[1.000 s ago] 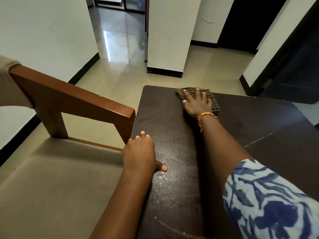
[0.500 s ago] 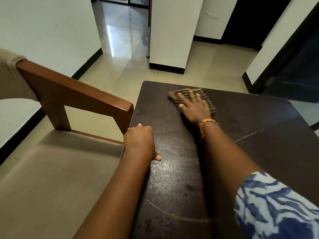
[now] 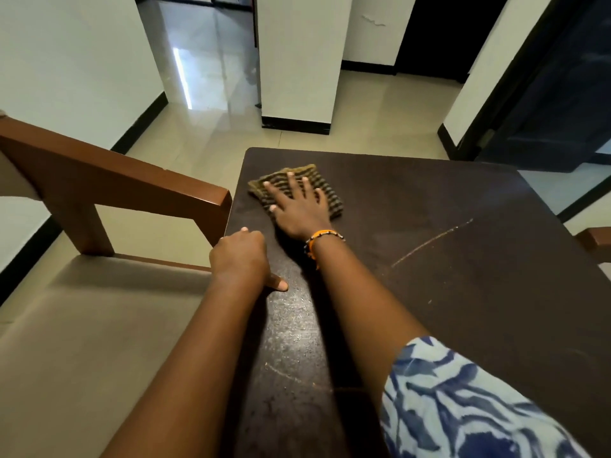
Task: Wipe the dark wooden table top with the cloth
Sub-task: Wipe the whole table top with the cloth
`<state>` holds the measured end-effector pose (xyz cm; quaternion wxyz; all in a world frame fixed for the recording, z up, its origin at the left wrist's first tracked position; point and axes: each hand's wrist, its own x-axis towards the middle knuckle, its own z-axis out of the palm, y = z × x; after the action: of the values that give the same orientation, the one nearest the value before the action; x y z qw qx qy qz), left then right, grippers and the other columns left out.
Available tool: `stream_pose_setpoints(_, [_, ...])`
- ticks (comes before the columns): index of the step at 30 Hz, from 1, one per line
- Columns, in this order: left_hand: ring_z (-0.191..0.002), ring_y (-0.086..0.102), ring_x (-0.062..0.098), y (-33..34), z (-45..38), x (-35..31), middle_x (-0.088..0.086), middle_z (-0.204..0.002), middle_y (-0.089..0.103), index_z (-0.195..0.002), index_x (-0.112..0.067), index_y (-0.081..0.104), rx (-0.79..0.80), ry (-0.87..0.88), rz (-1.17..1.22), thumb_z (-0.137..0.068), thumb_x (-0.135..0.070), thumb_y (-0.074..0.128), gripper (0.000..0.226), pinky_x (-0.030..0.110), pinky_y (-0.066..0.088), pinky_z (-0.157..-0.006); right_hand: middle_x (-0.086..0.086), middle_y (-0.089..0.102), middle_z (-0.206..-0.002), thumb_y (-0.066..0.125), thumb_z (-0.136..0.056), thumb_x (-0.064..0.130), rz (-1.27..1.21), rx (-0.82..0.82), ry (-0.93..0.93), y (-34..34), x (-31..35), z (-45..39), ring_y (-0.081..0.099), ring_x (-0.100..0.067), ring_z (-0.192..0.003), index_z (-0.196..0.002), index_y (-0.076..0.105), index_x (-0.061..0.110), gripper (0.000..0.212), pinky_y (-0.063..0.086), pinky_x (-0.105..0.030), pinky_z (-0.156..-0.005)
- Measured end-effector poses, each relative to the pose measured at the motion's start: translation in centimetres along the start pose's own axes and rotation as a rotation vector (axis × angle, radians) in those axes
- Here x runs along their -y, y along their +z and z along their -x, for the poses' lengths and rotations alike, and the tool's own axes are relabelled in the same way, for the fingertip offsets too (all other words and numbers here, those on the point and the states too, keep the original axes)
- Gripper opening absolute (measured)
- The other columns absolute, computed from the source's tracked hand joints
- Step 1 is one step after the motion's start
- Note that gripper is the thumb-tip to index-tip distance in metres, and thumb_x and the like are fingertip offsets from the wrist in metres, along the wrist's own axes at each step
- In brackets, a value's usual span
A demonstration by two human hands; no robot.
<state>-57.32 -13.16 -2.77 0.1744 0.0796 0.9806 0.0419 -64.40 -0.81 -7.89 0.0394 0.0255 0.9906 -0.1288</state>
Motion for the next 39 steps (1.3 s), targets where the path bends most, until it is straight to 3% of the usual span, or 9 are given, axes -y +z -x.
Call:
stream_pose_setpoints(2, [-0.119, 0.051, 0.031, -0.1, 0.0, 0.0, 0.012, -0.137, 0.048, -0.11, -0.011, 0.053, 0.035, -0.001, -0.021, -0.059, -0.054, 0.078, 0.071, 0.037, 0.044, -0.091, 0.001, -0.006, -0.16, 0.028, -0.098, 0.043, 0.001, 0.053, -0.069, 0.0, 0.4, 0.0, -0.007, -0.026, -0.146, -0.145, 0.012, 0.046, 0.049, -0.004, -0.047, -0.115])
stream_pose_setpoints(5, [-0.129, 0.042, 0.028, -0.5, -0.2, -0.9, 0.011, -0.142, 0.043, -0.123, -0.012, 0.047, 0.101, -0.027, -0.057, -0.064, -0.052, 0.076, 0.077, 0.045, 0.029, -0.11, 0.002, -0.006, -0.16, 0.027, -0.098, 0.044, -0.003, 0.074, -0.108, -1.1, -2.4, 0.7, -0.006, -0.023, -0.146, -0.145, 0.01, 0.046, 0.049, -0.002, -0.044, -0.116])
stream_pose_setpoints(9, [-0.138, 0.031, 0.027, 0.2, -0.2, -4.5, 0.01, -0.152, 0.029, -0.141, -0.01, 0.03, -0.007, 0.007, 0.032, -0.073, -0.047, 0.07, 0.088, 0.05, 0.013, -0.116, 0.002, -0.002, -0.16, 0.027, -0.098, 0.044, 0.002, 0.004, -0.003, -2.7, -9.0, 2.8, -0.002, -0.023, -0.147, -0.145, 0.012, 0.045, 0.049, 0.002, -0.044, -0.116])
stream_pose_setpoints(13, [-0.135, 0.036, 0.027, 0.6, 0.2, -11.3, 0.009, -0.146, 0.039, -0.135, -0.01, 0.039, -0.028, 0.22, 0.093, -0.075, -0.046, 0.069, 0.076, 0.049, 0.011, -0.115, 0.003, -0.001, -0.16, 0.025, -0.099, 0.045, 0.032, -0.039, 0.145, -5.0, -18.4, 5.6, 0.0, -0.024, -0.147, -0.145, 0.01, 0.046, 0.049, 0.004, -0.044, -0.116])
stream_pose_setpoints(17, [-0.119, 0.049, 0.028, 0.8, 0.1, -17.2, 0.011, -0.118, 0.06, -0.105, -0.007, 0.058, -0.004, 0.347, 0.112, -0.065, -0.054, 0.073, 0.064, 0.048, 0.016, -0.114, 0.002, 0.0, -0.16, 0.025, -0.099, 0.044, 0.033, -0.061, 0.299, -7.1, -27.5, 8.8, 0.002, -0.026, -0.146, -0.145, 0.008, 0.046, 0.049, 0.006, -0.046, -0.116])
stream_pose_setpoints(23, [-0.125, 0.045, 0.026, 1.8, -0.4, -21.2, 0.007, -0.119, 0.058, -0.104, -0.007, 0.057, -0.01, 0.414, -0.058, -0.058, -0.062, 0.074, 0.073, 0.049, 0.008, -0.117, 0.0, 0.001, -0.16, 0.023, -0.1, 0.044, 0.031, -0.105, 0.556, -9.5, -37.2, 13.4, 0.003, -0.028, -0.146, -0.146, 0.008, 0.044, 0.049, 0.006, -0.049, -0.116])
stream_pose_setpoints(26, [-0.111, 0.055, 0.024, 2.3, -0.7, -21.6, 0.006, -0.112, 0.059, -0.098, -0.006, 0.058, -0.018, 0.418, -0.084, -0.059, -0.058, 0.075, 0.068, 0.047, 0.008, -0.118, 0.0, 0.0, -0.16, 0.024, -0.1, 0.042, 0.016, -0.123, 0.622, -9.5, -37.4, 13.4, 0.002, -0.028, -0.146, -0.146, 0.009, 0.043, 0.049, 0.005, -0.05, -0.116])
stream_pose_setpoints(30, [-0.114, 0.053, 0.025, 2.1, -0.5, -22.0, 0.01, -0.117, 0.058, -0.102, -0.005, 0.056, -0.018, 0.412, -0.136, -0.061, -0.056, 0.074, 0.069, 0.044, 0.006, -0.117, -0.001, -0.003, -0.16, 0.025, -0.1, 0.041, 0.009, -0.133, 0.601, -8.9, -34.0, 10.9, -0.003, -0.029, -0.146, -0.147, 0.009, 0.041, 0.05, 0.0, -0.05, -0.116])
stream_pose_setpoints(39, [-0.122, 0.048, 0.026, 2.4, -0.8, -22.3, 0.009, -0.125, 0.054, -0.113, -0.007, 0.054, -0.027, 0.379, -0.136, -0.061, -0.046, 0.08, 0.07, 0.043, 0.019, -0.114, 0.001, -0.006, -0.159, 0.027, -0.099, 0.04, 0.017, 0.08, -0.056, -5.4, -18.4, 0.3, -0.005, -0.027, -0.146, -0.145, 0.01, 0.045, 0.049, -0.003, -0.048, -0.115])
